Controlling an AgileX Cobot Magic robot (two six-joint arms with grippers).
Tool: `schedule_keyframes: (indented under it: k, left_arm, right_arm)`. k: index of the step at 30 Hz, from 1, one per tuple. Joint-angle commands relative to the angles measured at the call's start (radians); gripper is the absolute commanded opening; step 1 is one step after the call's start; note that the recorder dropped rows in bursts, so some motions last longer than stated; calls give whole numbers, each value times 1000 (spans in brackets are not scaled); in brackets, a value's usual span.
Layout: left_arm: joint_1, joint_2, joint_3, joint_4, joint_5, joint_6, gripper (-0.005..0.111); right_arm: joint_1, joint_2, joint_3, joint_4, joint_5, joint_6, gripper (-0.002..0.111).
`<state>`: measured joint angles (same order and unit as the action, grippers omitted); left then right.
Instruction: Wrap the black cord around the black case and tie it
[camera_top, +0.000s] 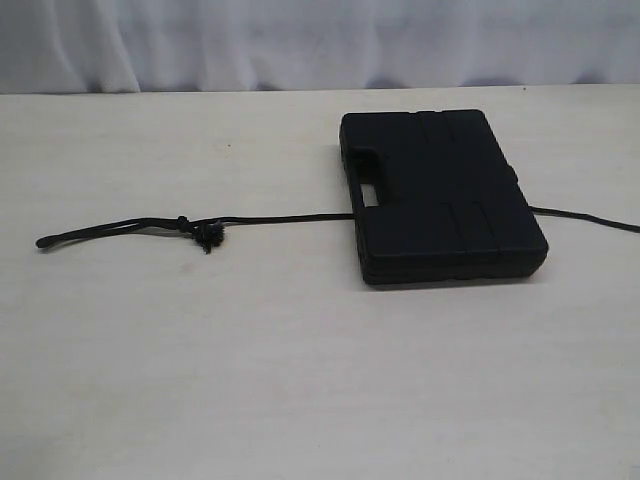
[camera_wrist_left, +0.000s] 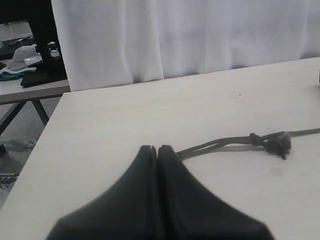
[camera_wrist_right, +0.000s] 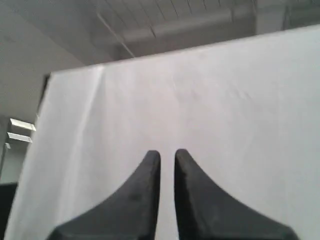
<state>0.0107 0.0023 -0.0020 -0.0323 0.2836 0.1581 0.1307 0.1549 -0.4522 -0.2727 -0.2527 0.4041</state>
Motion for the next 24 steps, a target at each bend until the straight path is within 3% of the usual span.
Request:
schedule_keyframes:
  k: [1, 5, 8, 17, 22, 24]
  left_arm:
    - [1, -2, 2, -8, -6, -1, 0]
    - [1, -2, 2, -8, -6, -1, 0]
    - [1, -2, 2, -8, -6, -1, 0]
    - [1, -2, 2, -6, -11, -1, 0]
    - [1, -2, 2, -6, -11, -1, 0]
    - [1, -2, 2, -6, -11, -1, 0]
  right_arm:
    - [-1, 175, -154, -9, 406, 8, 33]
    - [-1, 353, -272, 15, 666, -43, 47]
    - [-1, 485, -350, 110, 827, -133, 47]
    - [3, 832, -496, 571, 1036, -575, 44]
    - [142, 1003, -503, 567, 965, -614, 44]
    - [256, 1124, -527, 428, 887, -445, 44]
